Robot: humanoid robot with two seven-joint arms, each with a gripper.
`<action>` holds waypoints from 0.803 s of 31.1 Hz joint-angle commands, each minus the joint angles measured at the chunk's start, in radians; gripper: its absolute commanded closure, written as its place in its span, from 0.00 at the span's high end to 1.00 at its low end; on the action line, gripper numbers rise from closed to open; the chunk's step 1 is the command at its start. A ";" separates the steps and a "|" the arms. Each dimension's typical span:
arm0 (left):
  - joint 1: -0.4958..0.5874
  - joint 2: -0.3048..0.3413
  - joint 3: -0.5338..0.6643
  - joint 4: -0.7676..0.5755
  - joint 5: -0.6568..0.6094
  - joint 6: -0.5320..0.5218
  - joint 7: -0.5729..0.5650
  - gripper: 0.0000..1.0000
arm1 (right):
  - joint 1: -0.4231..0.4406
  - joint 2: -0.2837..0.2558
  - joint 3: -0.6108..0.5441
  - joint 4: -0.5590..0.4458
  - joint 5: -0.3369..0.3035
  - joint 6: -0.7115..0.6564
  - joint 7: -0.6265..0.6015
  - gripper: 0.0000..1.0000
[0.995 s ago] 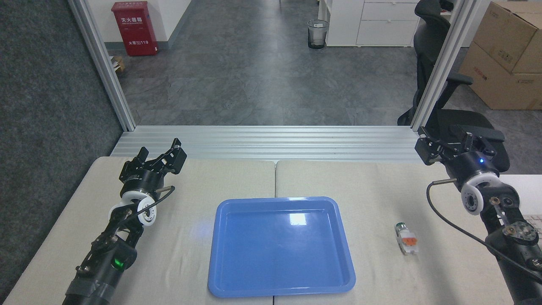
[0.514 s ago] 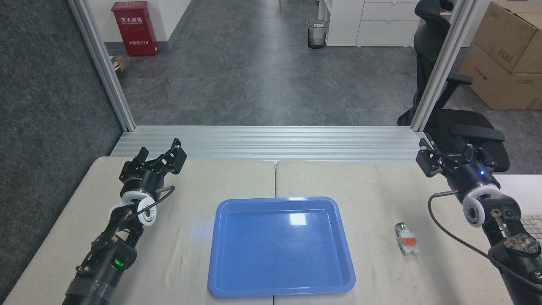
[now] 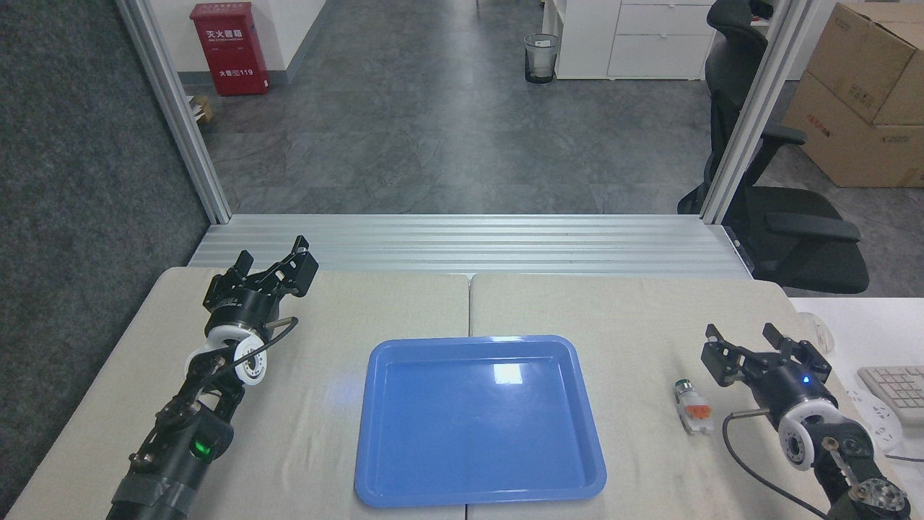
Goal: Pick up switch part and place in tray
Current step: 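Close the right gripper on the switch part and lift it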
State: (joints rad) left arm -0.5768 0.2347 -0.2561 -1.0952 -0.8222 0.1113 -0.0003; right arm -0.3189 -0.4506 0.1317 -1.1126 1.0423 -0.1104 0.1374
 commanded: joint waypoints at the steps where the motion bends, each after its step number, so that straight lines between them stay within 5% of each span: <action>1: 0.000 0.000 0.000 0.000 0.000 -0.001 0.000 1.00 | 0.090 0.082 0.011 0.056 -0.007 -0.015 -0.001 0.94; 6: 0.000 0.000 0.000 0.000 0.000 -0.001 0.000 1.00 | 0.096 0.084 0.014 0.040 -0.002 -0.106 -0.024 0.93; 16: 0.000 0.000 0.000 -0.002 0.000 -0.001 0.000 1.00 | 0.158 0.095 0.023 0.062 0.007 -0.074 -0.027 0.87; 21: 0.000 0.000 0.000 0.000 0.000 -0.001 0.000 1.00 | 0.159 0.099 0.051 0.070 -0.002 -0.069 -0.033 0.52; 24: 0.000 0.000 0.000 0.000 0.000 -0.001 0.000 1.00 | 0.153 0.101 0.048 0.062 -0.004 -0.068 -0.048 0.10; 25: 0.000 0.000 0.000 0.000 0.000 -0.001 0.000 1.00 | 0.153 0.101 0.042 0.060 -0.004 -0.068 -0.050 0.04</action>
State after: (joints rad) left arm -0.5768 0.2347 -0.2562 -1.0954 -0.8222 0.1113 -0.0003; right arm -0.1801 -0.3795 0.1552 -1.0682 1.0437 -0.1826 0.1003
